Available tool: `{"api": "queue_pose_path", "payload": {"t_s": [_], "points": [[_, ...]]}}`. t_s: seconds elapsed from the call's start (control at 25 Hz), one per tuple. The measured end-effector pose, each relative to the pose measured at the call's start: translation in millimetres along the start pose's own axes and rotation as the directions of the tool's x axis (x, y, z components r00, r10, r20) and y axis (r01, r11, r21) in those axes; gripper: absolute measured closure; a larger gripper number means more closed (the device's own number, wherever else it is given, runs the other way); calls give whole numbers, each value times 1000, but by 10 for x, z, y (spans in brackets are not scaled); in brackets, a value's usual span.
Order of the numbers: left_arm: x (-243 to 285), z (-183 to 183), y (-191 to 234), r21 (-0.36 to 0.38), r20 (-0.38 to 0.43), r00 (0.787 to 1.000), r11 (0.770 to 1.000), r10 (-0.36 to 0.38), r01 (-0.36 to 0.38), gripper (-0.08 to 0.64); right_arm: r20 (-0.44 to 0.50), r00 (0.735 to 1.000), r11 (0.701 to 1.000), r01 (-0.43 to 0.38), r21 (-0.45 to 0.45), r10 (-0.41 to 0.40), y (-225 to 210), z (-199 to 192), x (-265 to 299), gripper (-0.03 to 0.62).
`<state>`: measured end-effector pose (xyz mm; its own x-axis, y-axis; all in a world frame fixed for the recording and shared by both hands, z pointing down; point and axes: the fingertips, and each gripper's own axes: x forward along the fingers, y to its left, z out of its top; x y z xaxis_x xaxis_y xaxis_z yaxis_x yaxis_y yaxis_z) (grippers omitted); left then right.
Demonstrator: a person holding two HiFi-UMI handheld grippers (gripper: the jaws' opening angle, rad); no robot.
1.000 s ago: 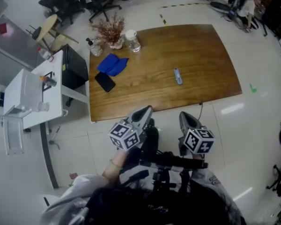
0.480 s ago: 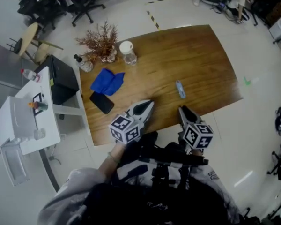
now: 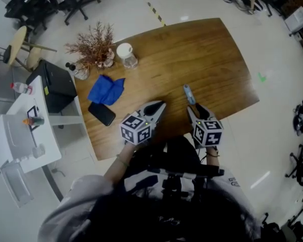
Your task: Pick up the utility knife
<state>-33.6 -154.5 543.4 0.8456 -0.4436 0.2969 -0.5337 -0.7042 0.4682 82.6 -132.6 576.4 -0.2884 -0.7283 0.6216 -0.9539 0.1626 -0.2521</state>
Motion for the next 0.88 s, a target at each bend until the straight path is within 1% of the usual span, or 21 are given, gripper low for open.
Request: {"api": "queue_pose_path", "payload": {"t_s": [0.08,0.2,0.32,0.4,0.48,0.6,0.68,0.72,0.8,0.84,0.88], "points": [[35,30,9,-26,12,1000,1000,15,-15,549,-44,999,999,19,-48,-21,-101,2,146,394],[46,78,32,-53,31,998,998,46,-44,549,-129,990,990,39,-134,-56,-241,-41,409,385],[30,102,48,-78,44,996,994,82,-78,549,-209,976,977,24,-211,-69,-328,-114,639,385],[12,101,36,-89,49,994,991,103,-98,549,-255,965,975,10,-223,-68,-348,-143,714,385],[-15,92,25,-93,51,991,989,122,-117,549,-275,959,975,1,-222,-64,-352,-134,771,385],[-63,85,60,-101,59,986,984,156,-149,549,-305,952,977,-31,-211,-36,-304,-182,888,385],[-84,95,87,-103,65,982,980,176,-169,549,-311,949,972,-24,-235,-51,-319,-201,945,385],[-92,99,93,-103,66,981,979,184,-177,549,-306,950,967,-12,-256,-69,-344,-195,957,400],[-104,99,102,-105,68,978,977,196,-188,549,-295,951,958,4,-285,-92,-388,-178,966,408],[-108,93,109,-106,68,977,975,201,-193,549,-292,952,958,7,-288,-94,-397,-174,972,411],[-112,87,116,-106,67,976,974,206,-198,549,-292,952,959,6,-285,-93,-399,-172,980,430]]}}
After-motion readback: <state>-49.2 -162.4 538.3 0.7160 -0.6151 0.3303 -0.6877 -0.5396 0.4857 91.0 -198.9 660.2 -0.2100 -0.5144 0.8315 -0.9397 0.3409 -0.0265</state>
